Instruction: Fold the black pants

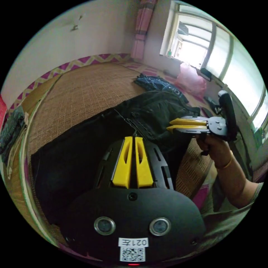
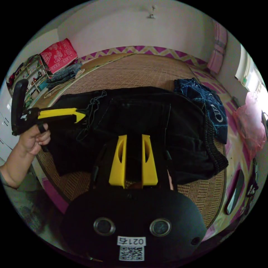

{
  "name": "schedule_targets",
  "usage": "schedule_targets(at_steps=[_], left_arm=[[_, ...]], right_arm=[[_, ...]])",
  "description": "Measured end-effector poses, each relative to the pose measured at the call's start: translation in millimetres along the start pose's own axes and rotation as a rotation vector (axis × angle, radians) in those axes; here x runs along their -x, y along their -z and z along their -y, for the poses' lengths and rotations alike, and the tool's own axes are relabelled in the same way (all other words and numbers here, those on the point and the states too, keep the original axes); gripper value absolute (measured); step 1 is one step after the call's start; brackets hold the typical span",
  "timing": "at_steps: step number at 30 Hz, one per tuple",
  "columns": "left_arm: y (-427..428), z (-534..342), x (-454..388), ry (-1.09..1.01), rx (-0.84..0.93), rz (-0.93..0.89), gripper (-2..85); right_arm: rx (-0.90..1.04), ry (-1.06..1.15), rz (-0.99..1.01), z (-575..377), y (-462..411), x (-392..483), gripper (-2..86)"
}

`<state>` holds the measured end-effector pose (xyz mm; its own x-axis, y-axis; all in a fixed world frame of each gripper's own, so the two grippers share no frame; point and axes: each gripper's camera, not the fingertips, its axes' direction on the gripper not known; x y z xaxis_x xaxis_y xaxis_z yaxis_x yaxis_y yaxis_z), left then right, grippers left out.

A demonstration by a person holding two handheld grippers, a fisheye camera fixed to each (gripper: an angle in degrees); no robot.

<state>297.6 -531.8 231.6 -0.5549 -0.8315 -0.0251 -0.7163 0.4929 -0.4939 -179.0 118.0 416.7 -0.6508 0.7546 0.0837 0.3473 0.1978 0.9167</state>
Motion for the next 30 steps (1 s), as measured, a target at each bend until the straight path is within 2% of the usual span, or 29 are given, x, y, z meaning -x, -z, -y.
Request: schedule_targets(at_steps=[4,6,11,17,19,24,26,30], left_arm=[[20,5,17,0.008,-0.050,-0.073,-0.9],[14,9,9,-0.081,0.016,-0.097,-1.0],[11,4,-10,-0.216,0.047,0.021,-0.9],[10,3,13,-0.181,0.122,-0.030,0.4],[-3,1,19,-0.194,0.185,-0.064,3.2],[11,-4,45,-0.267,0.204,-0.100,8.9],[14,-5,56,-0.288,0.232,-0.171,11.1],[30,-10,86,-0.256,0.225,-0.090,8.8]], right_arm=[[0.002,-0.007,0.010,-2,-2,-1,8.5],[0.004,-0.033,0.033,-3,-3,-4,8.6],[0.002,-0.033,0.012,-6,-4,1,8.6],[0.002,-0.042,0.025,-8,-5,0,8.6],[0.002,-0.040,0.022,-9,-5,1,8.6],[0.000,-0.043,0.025,-11,-4,1,8.6],[0.000,-0.043,0.026,-11,-4,1,8.6],[0.000,-0.043,0.025,-12,-3,1,8.6]])
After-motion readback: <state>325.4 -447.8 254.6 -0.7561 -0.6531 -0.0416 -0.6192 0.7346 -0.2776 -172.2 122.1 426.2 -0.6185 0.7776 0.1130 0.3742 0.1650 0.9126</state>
